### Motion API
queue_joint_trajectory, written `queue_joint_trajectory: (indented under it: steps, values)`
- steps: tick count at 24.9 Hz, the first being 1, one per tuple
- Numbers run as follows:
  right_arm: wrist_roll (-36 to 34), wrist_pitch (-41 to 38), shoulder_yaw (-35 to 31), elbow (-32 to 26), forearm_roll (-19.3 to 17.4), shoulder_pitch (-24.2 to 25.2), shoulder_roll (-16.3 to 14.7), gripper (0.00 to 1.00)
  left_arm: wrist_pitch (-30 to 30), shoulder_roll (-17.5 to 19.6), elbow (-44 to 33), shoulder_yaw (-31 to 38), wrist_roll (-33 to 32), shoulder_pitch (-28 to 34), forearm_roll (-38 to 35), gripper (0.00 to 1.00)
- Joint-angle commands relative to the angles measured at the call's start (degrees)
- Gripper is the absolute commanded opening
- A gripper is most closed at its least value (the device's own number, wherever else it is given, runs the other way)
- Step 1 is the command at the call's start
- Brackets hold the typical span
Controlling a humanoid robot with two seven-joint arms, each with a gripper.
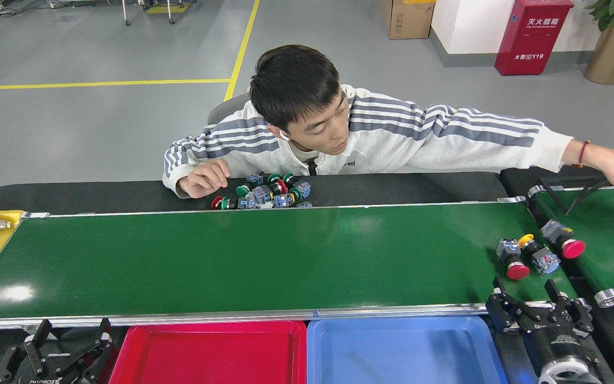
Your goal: Pick switch part from conveyor to tray
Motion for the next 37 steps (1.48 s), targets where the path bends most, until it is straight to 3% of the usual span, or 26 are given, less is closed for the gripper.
queue_joint_trajectory:
  steps: [1, 6, 11, 19, 23, 26, 27, 30, 34, 37]
  values:
    - [0.3, 0.4, 0.5, 0.0, 0.0, -0.9, -0.1, 0.99, 0.2, 0.3, -0.2, 0.6, 0.5, -0.9, -0.2, 1.0]
    - [0.3, 0.3, 0.7, 1.9, 0.0, -2.2, 0.0, 0.99, 0.2, 0.3, 0.7, 0.4, 0.5, -1.6, -0.2, 1.0]
    - [0.3, 1.8, 4.4, 6.5, 0.2, -7.4, 0.8, 0.99, 0.3, 0.5, 1.9, 0.7, 0.5, -2.8, -0.1, 1.0]
    - [0.3, 3.1, 10.7, 7.9, 0.4, -9.4, 4.5, 0.97, 0.3, 0.7, 2.7, 0.4, 0.5, -3.8, 0.1, 1.0]
    - [0.4, 2.8, 11.5, 8.9, 0.3, -9.8, 4.3, 0.82, 0.3, 0.8, 3.0, 0.3, 0.5, -4.0, 0.1, 1.0]
    - [1.2, 2.5, 11.5, 9.0, 0.1, -10.2, 4.2, 0.38, 0.3, 0.5, 2.6, 0.3, 0.5, -3.9, 0.2, 1.0]
    - [2.2, 2.5, 11.5, 9.0, 0.1, -10.4, 4.2, 0.28, 0.3, 0.4, 2.7, 0.3, 0.5, -3.8, 0.2, 1.0]
    - [4.9, 2.4, 11.5, 8.9, -0.1, -10.9, 4.3, 0.1, 0.5, 0.6, 3.0, 0.3, 0.5, -3.9, 0.0, 1.0]
    - [5.0, 2.1, 12.8, 7.8, 0.0, -10.9, 4.2, 0.02, 0.5, 0.4, 2.6, 0.4, 0.5, -3.6, 0.2, 1.0]
    - [5.1, -1.0, 15.4, 1.8, 0.0, -9.6, 4.1, 0.02, 0.6, 0.1, 2.7, 0.3, 0.5, -3.2, 0.2, 1.0]
